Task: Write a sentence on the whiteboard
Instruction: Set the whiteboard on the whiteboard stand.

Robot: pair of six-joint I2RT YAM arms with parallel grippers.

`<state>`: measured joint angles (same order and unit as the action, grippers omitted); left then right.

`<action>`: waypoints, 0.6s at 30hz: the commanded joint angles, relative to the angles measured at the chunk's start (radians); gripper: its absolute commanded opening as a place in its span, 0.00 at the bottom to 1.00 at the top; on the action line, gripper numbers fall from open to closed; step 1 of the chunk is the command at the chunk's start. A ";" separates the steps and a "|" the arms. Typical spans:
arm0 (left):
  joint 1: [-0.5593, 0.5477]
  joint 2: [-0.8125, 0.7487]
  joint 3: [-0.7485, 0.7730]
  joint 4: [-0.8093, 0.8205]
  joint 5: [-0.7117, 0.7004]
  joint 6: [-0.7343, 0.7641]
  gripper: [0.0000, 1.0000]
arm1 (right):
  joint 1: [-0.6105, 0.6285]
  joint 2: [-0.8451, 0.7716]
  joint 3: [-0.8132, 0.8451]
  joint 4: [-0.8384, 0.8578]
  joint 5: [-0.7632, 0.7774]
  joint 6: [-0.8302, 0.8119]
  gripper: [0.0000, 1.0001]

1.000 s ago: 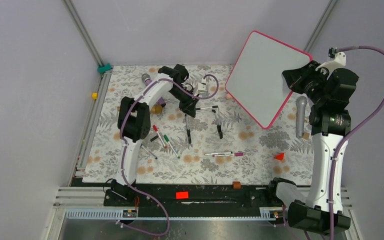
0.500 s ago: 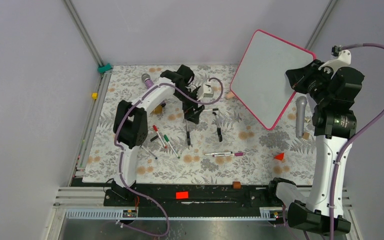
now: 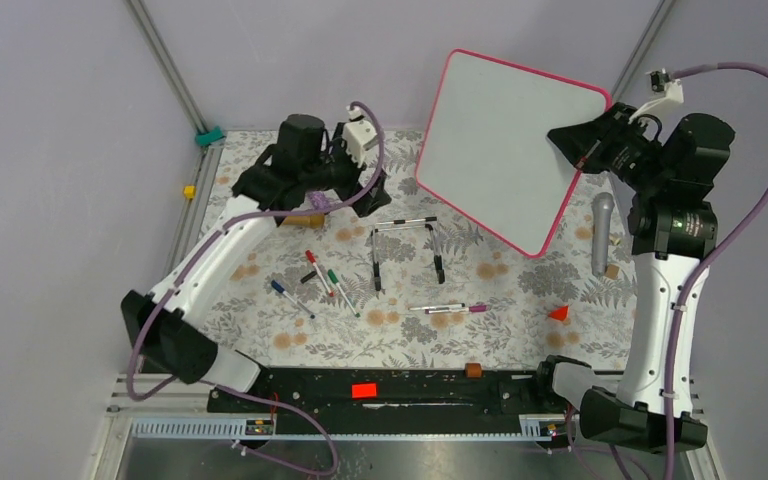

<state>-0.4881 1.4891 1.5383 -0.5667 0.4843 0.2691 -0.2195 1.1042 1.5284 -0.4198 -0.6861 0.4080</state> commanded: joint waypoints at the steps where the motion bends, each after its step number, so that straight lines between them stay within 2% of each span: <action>1: 0.005 -0.157 -0.165 0.193 -0.180 -0.159 0.99 | 0.054 0.008 0.086 0.263 -0.288 0.126 0.00; 4: 0.012 -0.258 -0.256 0.260 -0.227 -0.203 0.99 | 0.130 0.068 0.092 0.299 -0.374 0.136 0.00; 6: 0.037 -0.322 -0.307 0.306 -0.199 -0.258 0.99 | 0.150 0.087 0.036 0.397 -0.389 0.182 0.00; 10: 0.135 -0.382 -0.370 0.355 -0.124 -0.435 0.99 | 0.167 0.163 -0.046 0.704 -0.474 0.334 0.00; 12: 0.174 -0.390 -0.401 0.408 -0.034 -0.500 0.99 | 0.187 0.202 -0.060 0.804 -0.514 0.340 0.00; 15: 0.201 -0.388 -0.454 0.476 -0.014 -0.554 0.99 | 0.204 0.287 -0.055 0.931 -0.568 0.362 0.00; 18: 0.254 -0.391 -0.552 0.640 0.066 -0.655 0.99 | 0.204 0.404 -0.051 1.272 -0.628 0.565 0.00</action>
<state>-0.2836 1.1061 1.0882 -0.1627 0.4232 -0.2142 -0.0261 1.4193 1.4517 0.3031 -1.2133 0.7120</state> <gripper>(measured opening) 0.989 0.109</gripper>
